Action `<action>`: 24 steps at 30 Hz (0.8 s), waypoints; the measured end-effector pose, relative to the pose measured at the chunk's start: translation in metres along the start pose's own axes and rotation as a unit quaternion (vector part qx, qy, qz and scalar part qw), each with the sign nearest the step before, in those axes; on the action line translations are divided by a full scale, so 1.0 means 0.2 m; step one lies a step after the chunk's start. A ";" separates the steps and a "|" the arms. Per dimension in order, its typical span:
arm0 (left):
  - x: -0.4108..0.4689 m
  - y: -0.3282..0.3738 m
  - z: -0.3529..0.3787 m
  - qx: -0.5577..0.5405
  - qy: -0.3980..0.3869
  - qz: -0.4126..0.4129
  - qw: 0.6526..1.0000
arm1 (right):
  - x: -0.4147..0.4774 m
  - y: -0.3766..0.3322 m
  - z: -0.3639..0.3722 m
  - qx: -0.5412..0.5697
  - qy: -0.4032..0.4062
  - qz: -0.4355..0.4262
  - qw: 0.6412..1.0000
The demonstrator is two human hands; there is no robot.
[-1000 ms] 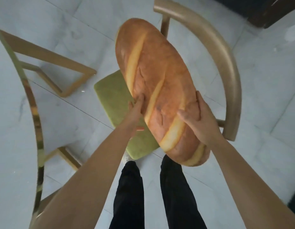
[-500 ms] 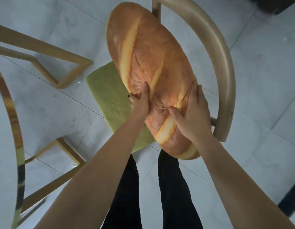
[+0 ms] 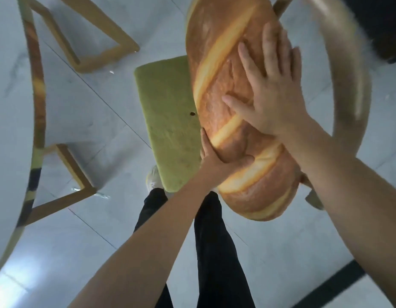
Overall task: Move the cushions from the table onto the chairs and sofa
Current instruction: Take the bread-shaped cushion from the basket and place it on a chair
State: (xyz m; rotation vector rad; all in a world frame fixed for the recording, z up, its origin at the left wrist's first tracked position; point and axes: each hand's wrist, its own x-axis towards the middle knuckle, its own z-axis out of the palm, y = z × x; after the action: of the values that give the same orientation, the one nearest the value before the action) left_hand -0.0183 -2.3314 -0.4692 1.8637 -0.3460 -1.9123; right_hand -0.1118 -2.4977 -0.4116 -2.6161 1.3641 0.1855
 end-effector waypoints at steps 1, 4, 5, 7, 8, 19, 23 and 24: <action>0.01 0.00 0.00 0.003 0.007 -0.006 1.000 | 0.05 0.04 0.06 -0.029 -0.017 -0.013 0.999; 0.02 0.01 0.01 -0.003 0.015 -0.012 1.000 | 0.09 0.11 0.16 -0.030 -0.031 0.005 0.999; 0.02 0.00 0.00 -0.008 0.013 -0.014 1.000 | 0.08 0.10 0.16 -0.022 -0.024 0.008 0.999; 0.02 -0.01 -0.01 -0.017 0.003 -0.020 1.000 | 0.07 0.08 0.13 -0.005 -0.024 0.011 1.000; 0.02 -0.01 -0.02 -0.017 -0.002 -0.018 1.000 | 0.07 0.06 0.11 -0.002 -0.030 0.014 0.999; -0.03 0.03 -0.01 0.002 0.031 -0.007 0.999 | 0.17 -0.13 -0.07 -0.119 -0.079 -0.025 0.989; -0.01 0.03 0.01 0.008 0.075 -0.015 0.997 | 0.40 -0.16 -0.03 -0.202 -0.139 -0.176 0.953; 0.01 0.03 0.03 0.002 0.096 -0.018 0.995 | 0.45 -0.15 0.01 -0.215 -0.156 -0.185 0.946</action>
State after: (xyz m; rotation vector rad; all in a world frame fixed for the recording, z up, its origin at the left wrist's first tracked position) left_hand -0.0225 -2.3379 -0.4683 2.0493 -0.2565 -1.7389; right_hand -0.0346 -2.5527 -0.4277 -2.9535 0.7747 0.8850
